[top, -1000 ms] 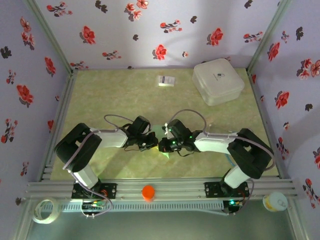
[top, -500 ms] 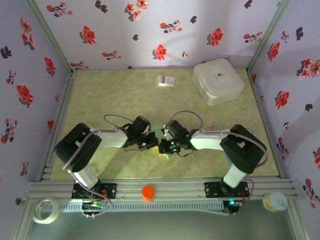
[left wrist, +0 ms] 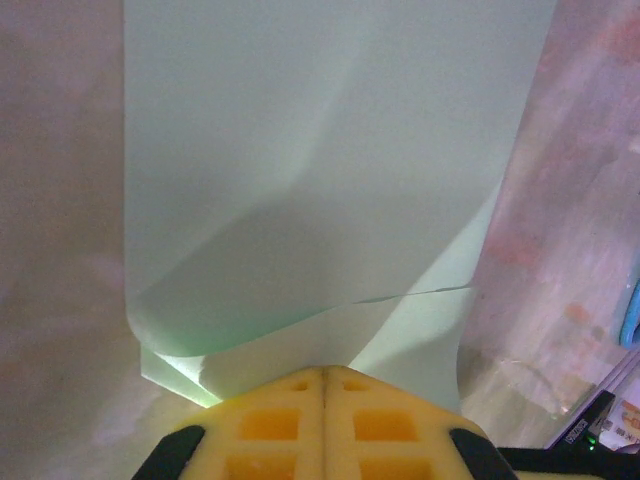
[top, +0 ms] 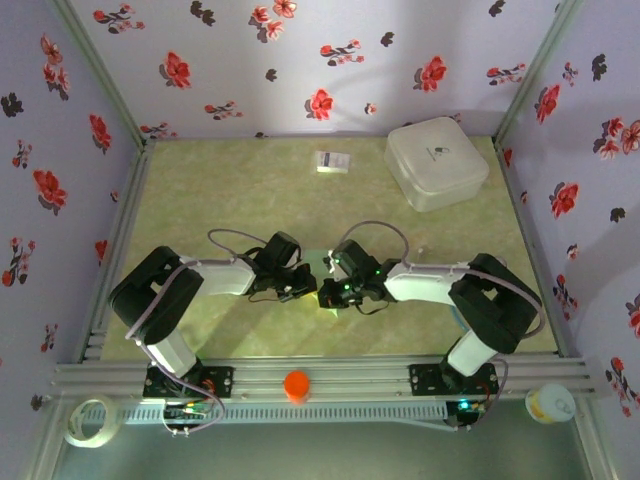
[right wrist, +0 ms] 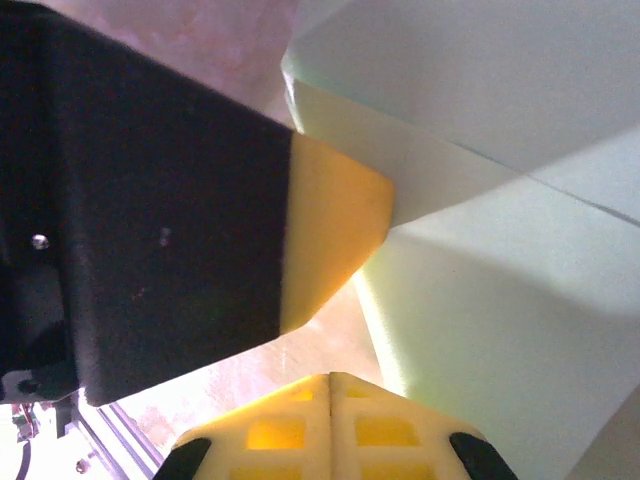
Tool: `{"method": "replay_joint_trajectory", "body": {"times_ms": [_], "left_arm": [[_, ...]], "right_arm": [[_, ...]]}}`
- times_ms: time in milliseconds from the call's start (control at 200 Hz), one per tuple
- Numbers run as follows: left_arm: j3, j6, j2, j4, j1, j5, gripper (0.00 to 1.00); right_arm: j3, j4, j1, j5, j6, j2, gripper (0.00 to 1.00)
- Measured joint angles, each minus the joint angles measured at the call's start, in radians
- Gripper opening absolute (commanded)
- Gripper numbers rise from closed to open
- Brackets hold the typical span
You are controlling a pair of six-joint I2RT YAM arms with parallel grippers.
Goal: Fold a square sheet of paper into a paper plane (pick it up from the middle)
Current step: Third fold the triangle at the center of the table.
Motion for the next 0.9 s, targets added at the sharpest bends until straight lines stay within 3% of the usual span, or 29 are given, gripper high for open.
{"method": "replay_joint_trajectory", "body": {"times_ms": [445, 900], "left_arm": [[0.0, 0.0, 0.0, 0.0, 0.0, 0.0, 0.0], [-0.001, 0.0, 0.0, 0.0, 0.003, 0.0, 0.0]], "right_arm": [[0.0, 0.009, 0.008, 0.008, 0.0, 0.051, 0.07], [-0.096, 0.143, -0.006, -0.027, 0.023, 0.019, 0.1]]}}
